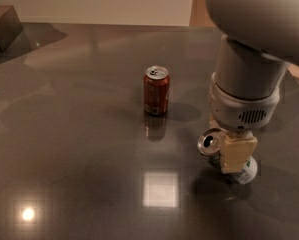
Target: Knock 7up can over
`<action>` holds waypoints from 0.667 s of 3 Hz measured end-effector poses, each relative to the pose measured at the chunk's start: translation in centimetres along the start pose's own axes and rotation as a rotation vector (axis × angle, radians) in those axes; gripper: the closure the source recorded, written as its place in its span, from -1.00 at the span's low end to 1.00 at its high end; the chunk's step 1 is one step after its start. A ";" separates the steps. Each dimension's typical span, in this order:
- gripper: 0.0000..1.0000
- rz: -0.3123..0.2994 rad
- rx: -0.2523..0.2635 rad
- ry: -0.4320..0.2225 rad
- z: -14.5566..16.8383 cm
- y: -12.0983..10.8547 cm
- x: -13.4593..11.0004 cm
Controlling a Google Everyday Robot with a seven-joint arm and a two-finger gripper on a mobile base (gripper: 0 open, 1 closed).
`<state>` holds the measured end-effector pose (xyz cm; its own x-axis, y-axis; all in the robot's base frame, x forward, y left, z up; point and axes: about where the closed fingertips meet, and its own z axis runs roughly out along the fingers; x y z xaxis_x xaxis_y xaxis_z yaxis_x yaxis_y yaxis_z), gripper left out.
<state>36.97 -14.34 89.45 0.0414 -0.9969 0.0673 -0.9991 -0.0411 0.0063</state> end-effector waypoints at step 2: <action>-0.73 -0.034 -0.023 0.072 1.2 -0.5 -0.5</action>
Offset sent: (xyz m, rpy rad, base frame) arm -0.0128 -0.0068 -0.0178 -0.1528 0.1268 0.0407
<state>37.41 -13.90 88.26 0.0761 -0.9875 0.1378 -0.9969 -0.0722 0.0326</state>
